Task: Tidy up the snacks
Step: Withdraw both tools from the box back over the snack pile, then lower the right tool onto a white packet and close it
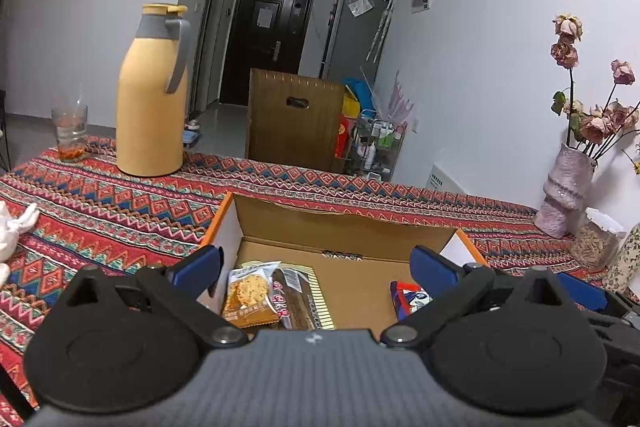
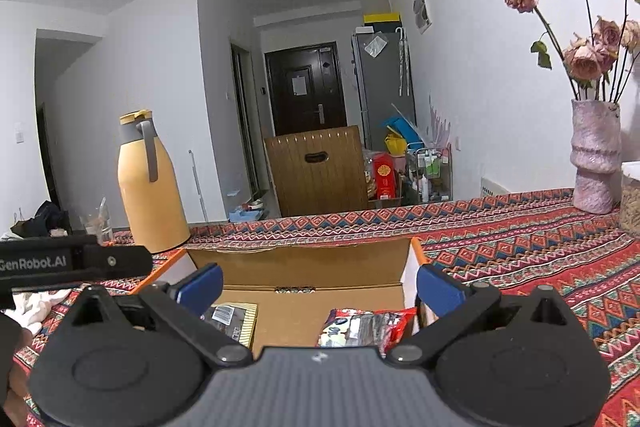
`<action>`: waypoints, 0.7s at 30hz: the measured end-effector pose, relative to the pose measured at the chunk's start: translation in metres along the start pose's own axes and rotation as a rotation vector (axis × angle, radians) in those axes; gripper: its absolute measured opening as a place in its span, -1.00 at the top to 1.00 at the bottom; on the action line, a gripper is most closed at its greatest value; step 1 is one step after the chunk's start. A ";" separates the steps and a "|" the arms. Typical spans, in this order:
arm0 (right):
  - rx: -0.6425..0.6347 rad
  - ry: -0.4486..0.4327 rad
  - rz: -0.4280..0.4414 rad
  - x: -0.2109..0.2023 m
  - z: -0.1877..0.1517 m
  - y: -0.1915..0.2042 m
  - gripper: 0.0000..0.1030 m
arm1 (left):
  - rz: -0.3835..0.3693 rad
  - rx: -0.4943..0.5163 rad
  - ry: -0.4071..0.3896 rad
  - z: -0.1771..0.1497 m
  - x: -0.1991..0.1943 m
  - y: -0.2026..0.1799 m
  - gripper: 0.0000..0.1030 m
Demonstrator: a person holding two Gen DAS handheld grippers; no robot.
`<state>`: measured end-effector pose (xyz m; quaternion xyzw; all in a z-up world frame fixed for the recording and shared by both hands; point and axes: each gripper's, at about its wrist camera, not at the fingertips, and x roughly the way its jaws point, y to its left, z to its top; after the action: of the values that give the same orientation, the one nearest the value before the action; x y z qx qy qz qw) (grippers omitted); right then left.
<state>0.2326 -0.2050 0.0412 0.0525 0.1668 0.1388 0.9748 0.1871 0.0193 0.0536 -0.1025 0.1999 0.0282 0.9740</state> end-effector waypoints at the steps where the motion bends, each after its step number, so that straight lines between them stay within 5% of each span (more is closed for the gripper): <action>1: 0.001 0.001 -0.003 -0.003 0.000 -0.001 -1.00 | 0.002 0.001 -0.002 0.000 -0.003 0.001 -1.00; 21: -0.032 0.181 -0.094 -0.066 -0.051 -0.044 -1.00 | 0.028 0.050 0.041 -0.039 -0.069 0.020 -1.00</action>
<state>0.1669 -0.2631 0.0076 0.0164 0.2541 0.0995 0.9619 0.1065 0.0295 0.0422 -0.0758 0.2220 0.0345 0.9715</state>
